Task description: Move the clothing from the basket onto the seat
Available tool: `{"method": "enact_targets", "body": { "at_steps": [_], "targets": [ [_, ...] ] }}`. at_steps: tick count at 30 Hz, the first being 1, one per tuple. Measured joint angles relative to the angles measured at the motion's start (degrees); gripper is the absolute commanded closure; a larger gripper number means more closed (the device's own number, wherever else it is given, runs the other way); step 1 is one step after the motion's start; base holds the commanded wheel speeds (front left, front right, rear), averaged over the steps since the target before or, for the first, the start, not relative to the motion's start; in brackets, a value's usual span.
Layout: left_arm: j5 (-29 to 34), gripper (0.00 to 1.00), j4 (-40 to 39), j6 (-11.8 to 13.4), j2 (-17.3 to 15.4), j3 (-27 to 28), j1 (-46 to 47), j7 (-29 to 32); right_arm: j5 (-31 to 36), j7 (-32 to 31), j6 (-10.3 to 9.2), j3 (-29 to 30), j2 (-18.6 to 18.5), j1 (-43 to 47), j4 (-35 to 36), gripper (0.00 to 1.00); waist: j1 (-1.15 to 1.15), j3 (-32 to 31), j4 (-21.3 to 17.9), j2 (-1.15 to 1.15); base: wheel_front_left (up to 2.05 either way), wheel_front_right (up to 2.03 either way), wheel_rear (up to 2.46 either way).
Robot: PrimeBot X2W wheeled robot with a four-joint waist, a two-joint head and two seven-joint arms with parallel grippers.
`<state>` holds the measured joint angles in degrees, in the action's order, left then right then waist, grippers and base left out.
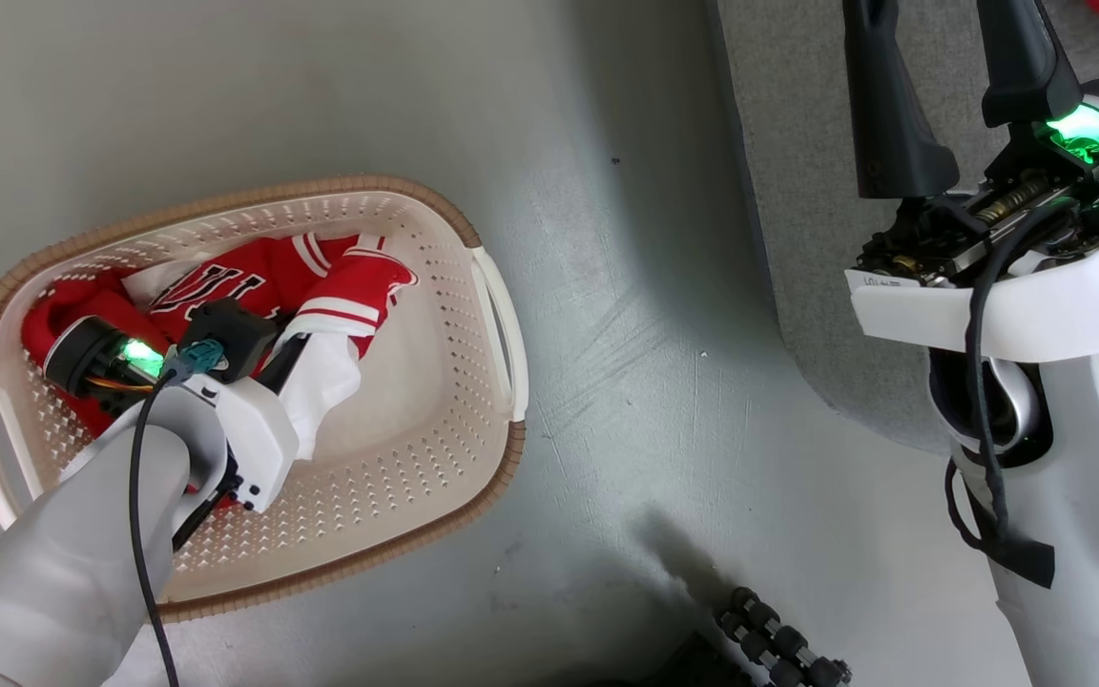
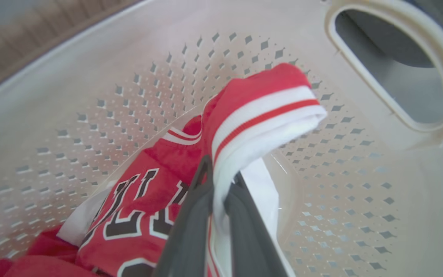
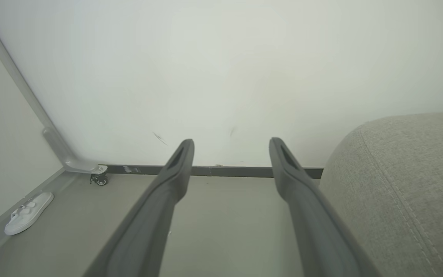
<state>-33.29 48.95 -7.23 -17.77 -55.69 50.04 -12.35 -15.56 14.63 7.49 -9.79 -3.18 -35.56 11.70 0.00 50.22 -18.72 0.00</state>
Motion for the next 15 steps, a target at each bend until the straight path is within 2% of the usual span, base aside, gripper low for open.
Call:
{"method": "enact_targets", "body": {
  "at_steps": [15],
  "targets": [
    [-2.92,1.00,-4.10,0.00,0.47,2.27,-0.79,-1.94,2.18,0.00,0.00,1.63,-0.01,0.10,-2.30,0.00,0.00,-5.94,1.93,0.00,0.00,0.00,0.00]
  ]
}}
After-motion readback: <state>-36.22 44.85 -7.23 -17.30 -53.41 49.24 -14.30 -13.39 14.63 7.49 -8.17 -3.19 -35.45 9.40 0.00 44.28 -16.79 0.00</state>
